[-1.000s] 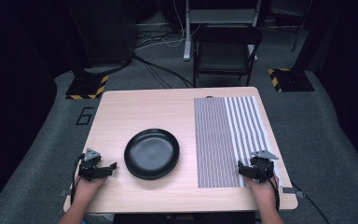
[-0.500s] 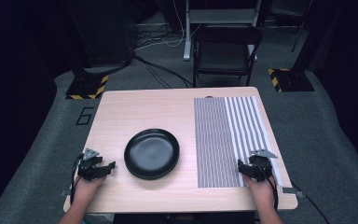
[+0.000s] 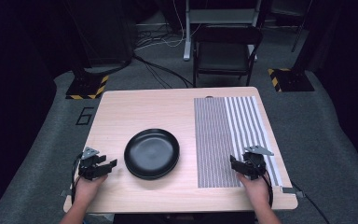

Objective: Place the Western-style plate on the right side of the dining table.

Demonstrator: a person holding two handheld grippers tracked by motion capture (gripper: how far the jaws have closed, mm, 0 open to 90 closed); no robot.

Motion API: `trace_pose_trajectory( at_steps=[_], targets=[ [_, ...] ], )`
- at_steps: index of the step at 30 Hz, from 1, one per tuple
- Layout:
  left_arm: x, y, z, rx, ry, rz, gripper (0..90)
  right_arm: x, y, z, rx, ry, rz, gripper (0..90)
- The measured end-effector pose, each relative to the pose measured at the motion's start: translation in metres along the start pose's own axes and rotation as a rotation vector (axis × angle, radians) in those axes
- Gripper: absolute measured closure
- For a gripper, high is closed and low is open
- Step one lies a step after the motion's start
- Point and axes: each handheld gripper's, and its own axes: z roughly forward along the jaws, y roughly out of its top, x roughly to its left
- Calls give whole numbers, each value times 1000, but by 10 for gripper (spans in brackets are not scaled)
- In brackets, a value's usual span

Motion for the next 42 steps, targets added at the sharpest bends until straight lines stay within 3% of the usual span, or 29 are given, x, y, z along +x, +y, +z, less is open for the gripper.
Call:
trace_pose_trajectory(
  at_steps=[5, 6, 11, 17, 21, 30, 35, 40, 42],
  targets=[
    [-4, 6, -5, -23, -8, -9, 396, 5, 3, 0, 2, 21, -10, 349],
    [-5, 10, -7, -43, -15, -22, 399, 9, 6, 0, 10, 38, -21, 393],
    [-6, 18, -13, -62, -30, -49, 442, 23, 14, 3, 21, 53, -59, 431],
    [-7, 25, -18, -83, -65, -123, 457, 40, 21, 7, 11, 82, -62, 453],
    [-10, 27, -18, -88, -50, -127, 474, 50, 23, 8, 5, 109, -66, 467],
    [-19, 39, -18, -98, -70, -120, 509, 82, 33, 14, -18, 152, -151, 463],
    [-25, 46, -17, -104, -86, -144, 499, 97, 42, 15, -51, 179, -159, 430],
    [-29, 47, -14, -113, -77, -148, 500, 111, 45, 19, -68, 162, -164, 333],
    [-30, 46, -12, -109, -85, -151, 500, 115, 46, 21, -68, 188, -162, 380]
  ],
)
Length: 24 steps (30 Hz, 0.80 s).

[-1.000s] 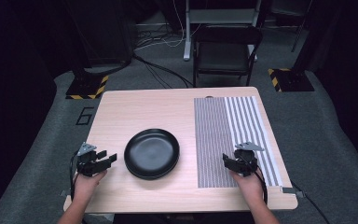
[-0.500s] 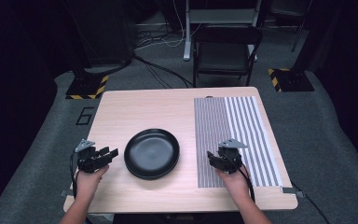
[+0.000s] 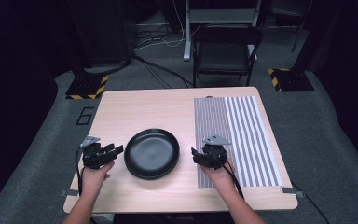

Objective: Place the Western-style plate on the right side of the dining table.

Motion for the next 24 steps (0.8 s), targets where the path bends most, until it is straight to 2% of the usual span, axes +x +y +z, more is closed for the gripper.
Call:
trace_pose_trajectory(
  at_steps=[2, 5, 6, 7, 8, 10, 11, 15, 19, 23, 24],
  targets=[
    [-1, -2, 2, 3, 4, -2, 483, 2, 0, 4, 0, 50, 23, 400],
    [-1, -4, 3, 3, 6, -3, 466, 4, 0, 7, 5, 76, 46, 407],
    [-1, -6, 3, 1, 5, -5, 470, 5, 0, 11, 5, 95, 75, 397],
    [-1, -7, 3, -7, 4, -3, 473, 5, 0, 13, 6, 104, 84, 401],
    [0, -7, 3, -6, 1, -5, 478, 7, 0, 14, 5, 102, 82, 428],
    [1, -9, 4, -14, 1, -16, 481, 13, -1, 16, 6, 99, 24, 457],
    [2, -11, 5, -11, -3, -29, 486, 15, -2, 17, 5, 98, 16, 456],
    [4, -15, 8, -5, -15, -39, 521, 19, -5, 24, 7, 90, 37, 425],
    [3, -17, 9, 1, -19, -19, 554, 22, -6, 29, 3, 81, 39, 421],
    [2, -18, 12, 14, -19, -26, 565, 24, -6, 33, 29, 93, 52, 475],
    [3, -19, 12, 21, -27, -47, 567, 23, -7, 35, 43, 101, 68, 493]
  ],
)
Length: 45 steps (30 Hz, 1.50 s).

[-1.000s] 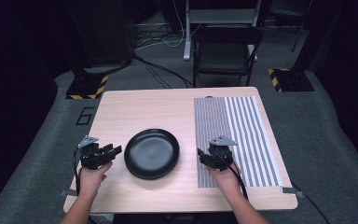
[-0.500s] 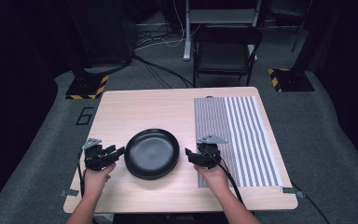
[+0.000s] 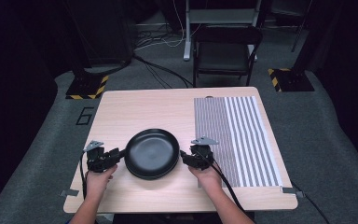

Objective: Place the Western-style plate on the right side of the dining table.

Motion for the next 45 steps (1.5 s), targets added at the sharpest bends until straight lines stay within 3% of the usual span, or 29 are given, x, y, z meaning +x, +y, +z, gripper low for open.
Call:
trace_pose_trajectory(
  at_steps=[7, 15, 20, 26, 30, 37, 38, 45],
  targets=[
    [2, -1, 3, 18, -2, -36, 620, -2, -1, 4, 2, 21, 53, 539],
    [1, -4, 5, 20, 1, -67, 655, 0, -2, 7, 7, 28, 72, 597],
    [3, -7, 6, 32, -10, -94, 697, -3, -1, 11, 14, 58, 200, 615],
    [2, -9, 8, 44, -31, -91, 756, -7, 1, 16, 31, 89, 272, 668],
    [0, -10, 8, 40, -20, -80, 771, -5, 2, 19, 32, 105, 288, 678],
    [3, -11, 8, 32, -35, -112, 781, 1, 4, 24, 51, 110, 279, 737],
    [3, -10, 8, 36, -36, -114, 783, 2, 4, 26, 66, 119, 303, 765],
    [3, -10, 8, 29, -32, -120, 799, -1, 5, 28, 72, 119, 351, 793]
  ],
)
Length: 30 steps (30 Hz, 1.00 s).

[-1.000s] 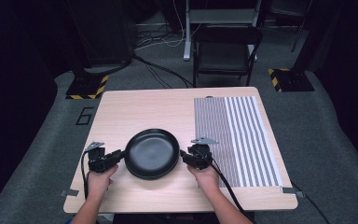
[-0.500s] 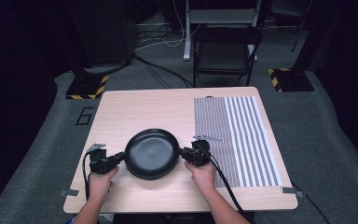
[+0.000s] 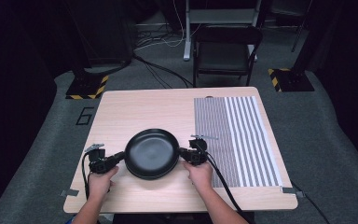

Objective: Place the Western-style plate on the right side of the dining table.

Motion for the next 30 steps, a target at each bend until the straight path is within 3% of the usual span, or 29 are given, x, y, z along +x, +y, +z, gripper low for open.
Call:
trace_pose_trajectory(
  at_steps=[8, 10, 13, 19, 30],
  targets=[
    [-5, 1, -2, -21, 26, 27, 843, -2, 2, 0, 4, 3, 29, 802],
    [-7, 1, -2, -16, 37, 6, 843, -2, 2, 0, 6, 2, 36, 803],
    [-8, 1, -2, -14, 42, 8, 841, -2, 3, 0, 8, 3, 34, 804],
    [-5, -1, 0, 8, 14, -39, 802, -4, 3, -2, 20, 15, 32, 794],
    [-7, 1, 3, 13, 23, -39, 805, -8, 3, 0, 23, 34, 74, 787]
  ],
)
